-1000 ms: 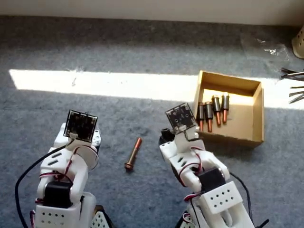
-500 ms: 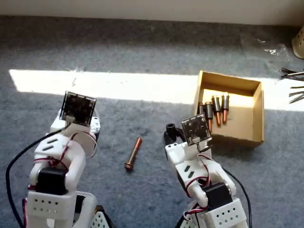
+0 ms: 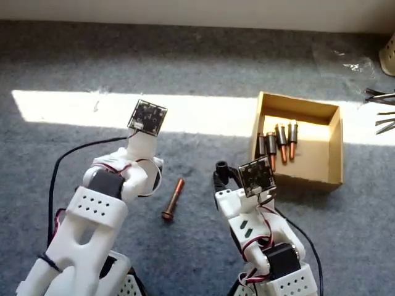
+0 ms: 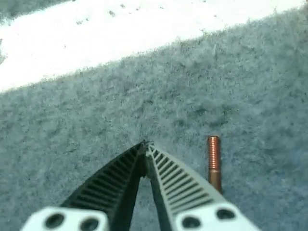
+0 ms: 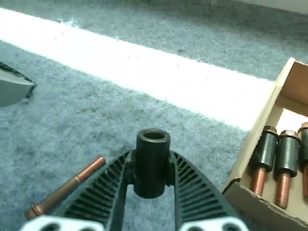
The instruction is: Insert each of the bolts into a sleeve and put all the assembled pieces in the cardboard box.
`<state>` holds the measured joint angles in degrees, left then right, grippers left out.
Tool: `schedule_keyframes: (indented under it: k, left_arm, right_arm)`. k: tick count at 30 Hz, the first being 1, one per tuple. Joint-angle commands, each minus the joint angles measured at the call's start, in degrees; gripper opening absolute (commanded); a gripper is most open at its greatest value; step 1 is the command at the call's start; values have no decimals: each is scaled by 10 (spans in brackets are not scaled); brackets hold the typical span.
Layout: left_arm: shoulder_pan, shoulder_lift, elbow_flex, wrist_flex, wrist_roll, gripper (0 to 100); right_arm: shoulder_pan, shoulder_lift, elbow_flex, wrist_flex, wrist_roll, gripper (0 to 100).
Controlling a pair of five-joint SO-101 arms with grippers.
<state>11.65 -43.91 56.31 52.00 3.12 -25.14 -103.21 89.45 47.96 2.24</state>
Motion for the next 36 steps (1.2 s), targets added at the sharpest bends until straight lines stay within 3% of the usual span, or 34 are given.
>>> schedule_keyframes:
  k: [1, 11, 18, 26, 29, 34, 36]
  left_arm:
    - [13, 45, -31, 23, 5, 11]
    - [94, 57, -32, 94, 2, 7]
    - [104, 56, -31, 131, 4, 10]
    - [123, 60, -21, 108, 6, 11]
    - [151, 60, 3, 70, 49, 15]
    - [160, 60, 18, 56, 113, 135]
    - [160, 59, 28, 53, 124, 132]
  right_arm:
    - [6, -9, -7, 1, 1, 26]
    - [6, -9, -7, 1, 2, 26]
    - [6, -10, -7, 4, 2, 26]
    - [6, -12, -7, 4, 2, 26]
    - [7, -14, -7, 4, 2, 26]
    - [7, -14, -7, 4, 3, 26]
    - [7, -14, -7, 4, 3, 26]
